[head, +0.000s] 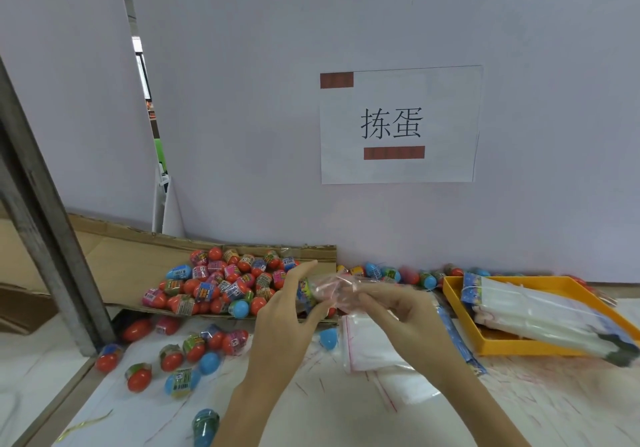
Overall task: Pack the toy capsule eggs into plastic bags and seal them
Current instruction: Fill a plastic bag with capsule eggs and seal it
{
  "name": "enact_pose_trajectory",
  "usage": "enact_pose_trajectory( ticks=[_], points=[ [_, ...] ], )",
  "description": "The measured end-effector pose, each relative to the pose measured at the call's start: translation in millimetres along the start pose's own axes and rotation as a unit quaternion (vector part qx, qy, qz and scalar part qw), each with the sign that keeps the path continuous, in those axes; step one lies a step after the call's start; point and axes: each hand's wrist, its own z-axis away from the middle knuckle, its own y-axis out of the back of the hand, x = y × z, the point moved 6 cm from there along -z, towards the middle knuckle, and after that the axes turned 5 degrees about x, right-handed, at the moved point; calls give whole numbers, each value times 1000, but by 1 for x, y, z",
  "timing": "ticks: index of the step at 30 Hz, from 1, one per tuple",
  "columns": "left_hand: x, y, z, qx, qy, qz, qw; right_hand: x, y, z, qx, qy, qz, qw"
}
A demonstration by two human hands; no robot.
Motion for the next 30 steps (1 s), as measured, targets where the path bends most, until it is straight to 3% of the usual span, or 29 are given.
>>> enact_pose_trajectory(
  ticks=[4, 9, 15, 18, 20, 23, 26, 30],
  points=[
    [-11, -2, -1, 11, 35, 23, 999, 3, 9, -2, 52, 10, 38, 998],
    [-9, -4, 3, 30, -55, -186, 981, 4, 19, 0, 113, 24, 152, 982],
    [8, -16, 6, -35, -143, -283, 948, 1, -4, 6, 42, 81, 277, 957],
    [11, -16, 5, -34, -128, -299, 945, 7, -14, 7, 48, 102, 342, 933],
    [11, -15, 5, -27, -107, -291, 950, 9, -11, 5, 63, 71, 340, 936],
    [16, -24, 9, -59, -151, -238, 958, 3, -7, 6, 64, 80, 304, 947],
    [27, -35, 16, -74, -216, -225, 947, -1, -23, 13, -2, 78, 225, 971],
    [29, -32, 17, -15, -228, -224, 948, -4, -36, 17, -12, 60, 163, 985]
  ],
)
